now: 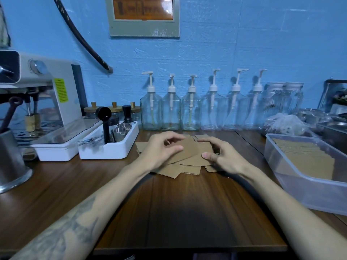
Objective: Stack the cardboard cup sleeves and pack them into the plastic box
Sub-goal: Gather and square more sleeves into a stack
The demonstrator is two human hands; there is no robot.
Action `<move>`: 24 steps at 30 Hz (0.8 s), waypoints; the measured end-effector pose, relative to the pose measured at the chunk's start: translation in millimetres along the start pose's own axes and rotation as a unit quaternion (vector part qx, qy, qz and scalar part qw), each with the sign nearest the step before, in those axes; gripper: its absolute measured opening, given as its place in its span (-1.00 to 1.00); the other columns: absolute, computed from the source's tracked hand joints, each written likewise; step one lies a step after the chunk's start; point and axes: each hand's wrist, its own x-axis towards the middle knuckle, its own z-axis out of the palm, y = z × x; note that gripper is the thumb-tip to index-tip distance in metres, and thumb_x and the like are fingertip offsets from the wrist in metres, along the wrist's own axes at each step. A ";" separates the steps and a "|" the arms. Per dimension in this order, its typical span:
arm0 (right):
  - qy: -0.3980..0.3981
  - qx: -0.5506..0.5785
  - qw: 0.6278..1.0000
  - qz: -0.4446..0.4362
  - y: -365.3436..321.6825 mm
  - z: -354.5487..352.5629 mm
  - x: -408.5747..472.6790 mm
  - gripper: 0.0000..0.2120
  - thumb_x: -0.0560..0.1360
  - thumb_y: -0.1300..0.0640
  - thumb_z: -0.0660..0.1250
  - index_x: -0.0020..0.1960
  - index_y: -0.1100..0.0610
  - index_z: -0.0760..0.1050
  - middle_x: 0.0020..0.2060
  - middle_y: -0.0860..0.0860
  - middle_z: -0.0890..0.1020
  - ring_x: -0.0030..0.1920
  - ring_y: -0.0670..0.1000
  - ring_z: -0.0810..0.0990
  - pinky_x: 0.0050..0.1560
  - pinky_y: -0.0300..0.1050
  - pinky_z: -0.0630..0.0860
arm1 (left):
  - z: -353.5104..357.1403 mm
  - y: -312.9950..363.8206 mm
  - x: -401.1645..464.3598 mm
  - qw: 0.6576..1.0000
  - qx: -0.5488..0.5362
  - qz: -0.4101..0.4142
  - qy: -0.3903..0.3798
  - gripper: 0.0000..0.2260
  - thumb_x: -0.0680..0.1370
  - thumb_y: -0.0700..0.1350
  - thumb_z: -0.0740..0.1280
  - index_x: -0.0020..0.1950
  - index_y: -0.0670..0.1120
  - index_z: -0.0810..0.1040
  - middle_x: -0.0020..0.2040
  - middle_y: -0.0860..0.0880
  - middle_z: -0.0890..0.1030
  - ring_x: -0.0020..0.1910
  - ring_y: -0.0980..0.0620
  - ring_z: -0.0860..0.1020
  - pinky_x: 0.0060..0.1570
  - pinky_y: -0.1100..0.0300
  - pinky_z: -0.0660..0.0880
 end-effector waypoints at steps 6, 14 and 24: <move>-0.041 0.026 0.999 -0.003 -2.8 1.6 -0.8 -0.55 0.55 0.28 0.36 0.36 -0.08 0.46 -0.01 -0.07 0.61 -0.16 -0.21 0.57 -0.17 -0.31 0.46 | 13.9 -13.5 -3.6 0.996 0.086 0.028 0.008 -0.49 0.39 0.01 0.55 0.32 0.13 0.54 0.18 0.07 0.37 0.24 0.12 0.35 0.27 0.31 0.27; -0.066 0.051 0.994 0.066 -5.0 9.6 -1.1 -0.30 0.33 0.13 0.31 0.35 -0.44 0.35 -0.07 0.06 0.64 -0.29 -0.01 0.55 -0.20 -0.12 0.53 | 23.6 -26.1 -4.4 0.987 0.134 -0.017 -0.088 -0.23 0.43 0.22 0.46 0.55 0.00 0.27 0.41 0.13 0.24 0.40 0.15 0.31 0.39 0.19 0.25; -0.033 -0.154 0.987 -0.038 -0.4 13.7 3.1 -0.43 0.54 -0.20 0.30 0.50 -0.27 0.22 0.19 -0.04 0.50 0.20 -0.03 0.47 0.28 0.05 0.43 | 23.1 -26.3 -4.4 0.993 0.113 0.024 -0.022 -0.45 0.43 0.18 0.48 0.38 0.05 0.48 0.17 0.10 0.43 0.18 0.18 0.44 0.19 0.26 0.36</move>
